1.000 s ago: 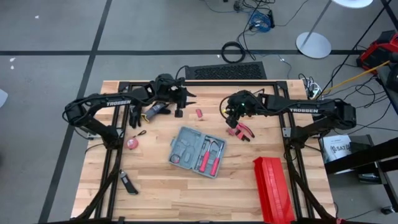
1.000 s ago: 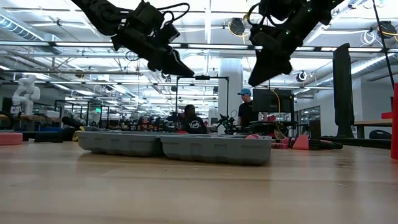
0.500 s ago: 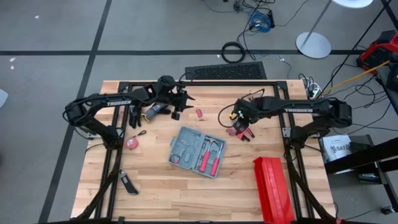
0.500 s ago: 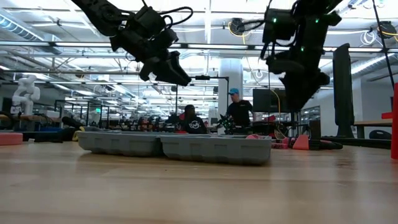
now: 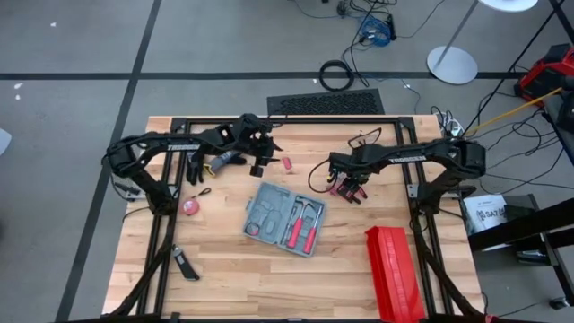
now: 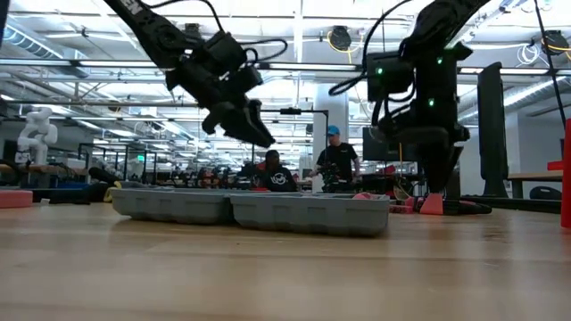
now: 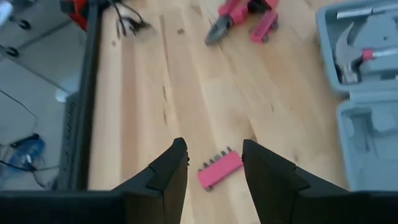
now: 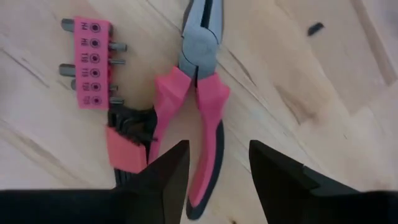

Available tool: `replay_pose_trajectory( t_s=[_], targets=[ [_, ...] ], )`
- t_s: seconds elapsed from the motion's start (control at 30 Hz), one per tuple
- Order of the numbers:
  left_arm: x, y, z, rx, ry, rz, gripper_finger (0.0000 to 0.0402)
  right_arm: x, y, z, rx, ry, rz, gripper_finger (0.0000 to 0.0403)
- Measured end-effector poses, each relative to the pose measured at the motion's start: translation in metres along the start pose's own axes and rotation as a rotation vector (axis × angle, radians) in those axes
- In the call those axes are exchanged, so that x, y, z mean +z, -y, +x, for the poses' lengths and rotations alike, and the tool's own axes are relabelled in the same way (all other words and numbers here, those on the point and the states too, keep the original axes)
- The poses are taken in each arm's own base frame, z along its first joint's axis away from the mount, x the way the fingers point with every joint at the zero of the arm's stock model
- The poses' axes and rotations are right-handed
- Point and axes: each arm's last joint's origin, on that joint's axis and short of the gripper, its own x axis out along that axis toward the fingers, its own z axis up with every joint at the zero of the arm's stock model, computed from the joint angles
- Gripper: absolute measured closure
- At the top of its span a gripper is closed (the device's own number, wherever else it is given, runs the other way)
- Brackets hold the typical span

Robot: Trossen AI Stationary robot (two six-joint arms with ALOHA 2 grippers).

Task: Prefit tool cases
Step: Put the red pliers into the gray prefit tools case

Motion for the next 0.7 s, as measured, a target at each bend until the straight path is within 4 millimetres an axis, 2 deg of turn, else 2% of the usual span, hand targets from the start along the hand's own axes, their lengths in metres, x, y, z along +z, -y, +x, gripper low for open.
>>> replay_pose_trajectory(
  t_s=[0.17,0.3,0.37,0.43,0.5,0.6,0.7],
  targets=[
    [-0.011,0.003,0.015,-0.032,-0.035,-0.052,0.0244,0.006,-0.002,0.019,-0.024,-0.051,-0.036,0.0243],
    [-0.013,0.004,0.018,-0.041,-0.043,-0.071,0.0244,0.012,-0.004,0.037,-0.038,-0.097,-0.045,0.0250],
    [-0.012,0.005,0.018,-0.042,-0.042,-0.070,0.0244,0.014,-0.005,0.046,-0.038,-0.131,-0.057,0.0274],
    [-0.011,0.006,0.019,-0.045,-0.039,-0.067,0.0244,0.015,-0.006,0.051,-0.034,-0.150,-0.079,0.0319],
    [-0.010,0.007,0.019,-0.047,-0.038,-0.065,0.0244,0.016,-0.005,0.052,-0.030,-0.153,-0.086,0.0366],
    [-0.012,0.010,0.019,-0.072,-0.064,-0.075,0.0244,0.016,-0.004,0.044,-0.021,-0.126,-0.078,0.0366],
    [-0.017,0.015,0.018,-0.106,-0.126,-0.099,0.0244,0.019,0.000,0.025,-0.035,-0.053,-0.056,0.0366]
  ],
)
